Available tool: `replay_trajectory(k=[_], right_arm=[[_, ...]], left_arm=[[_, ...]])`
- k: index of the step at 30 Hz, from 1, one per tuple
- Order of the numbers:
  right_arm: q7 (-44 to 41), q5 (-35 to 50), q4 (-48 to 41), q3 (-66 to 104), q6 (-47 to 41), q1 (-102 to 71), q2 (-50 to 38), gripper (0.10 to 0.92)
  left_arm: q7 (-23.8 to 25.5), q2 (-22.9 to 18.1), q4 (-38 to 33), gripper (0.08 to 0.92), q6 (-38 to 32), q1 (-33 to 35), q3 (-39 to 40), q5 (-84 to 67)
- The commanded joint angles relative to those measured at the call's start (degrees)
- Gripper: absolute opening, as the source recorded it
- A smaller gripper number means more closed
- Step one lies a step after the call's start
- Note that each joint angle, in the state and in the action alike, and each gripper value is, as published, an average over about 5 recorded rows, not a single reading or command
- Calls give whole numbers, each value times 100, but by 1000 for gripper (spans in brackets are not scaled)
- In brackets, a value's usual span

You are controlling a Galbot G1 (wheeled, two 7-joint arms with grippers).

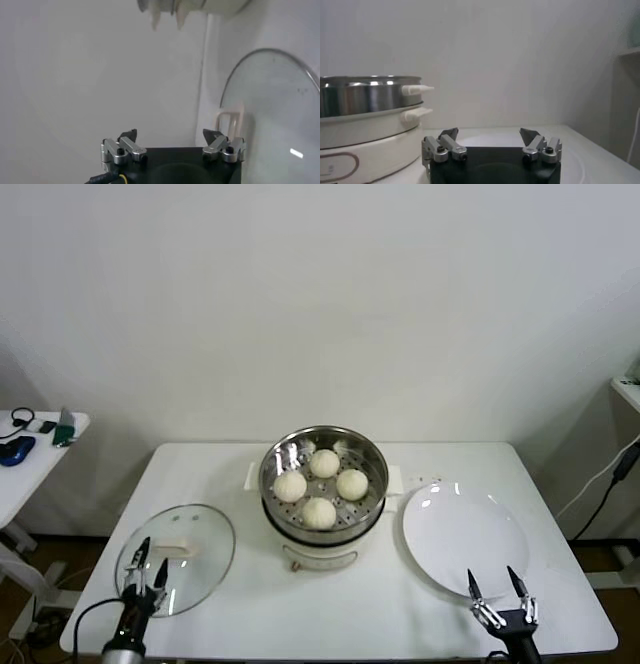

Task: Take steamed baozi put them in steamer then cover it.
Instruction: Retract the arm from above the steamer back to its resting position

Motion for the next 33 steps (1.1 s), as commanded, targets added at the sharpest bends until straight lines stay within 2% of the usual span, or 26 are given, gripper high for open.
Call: replay_trajectory(k=[1, 24, 27, 33], right_arm=[[25, -226, -65, -21, 79, -89, 134, 823], [24, -267, -29, 35, 172, -178, 291, 823], [21, -271, -35, 34, 170, -164, 319, 823], [21, -287, -26, 56, 168, -145, 358, 823]], left_arm=[[5, 64, 586, 823, 166, -503, 54, 479], [-16, 137, 1660, 822, 135, -1470, 170, 353], [-90, 141, 1835, 781, 34, -1520, 162, 377], [-180, 121, 2020, 610, -159, -1526, 147, 482]])
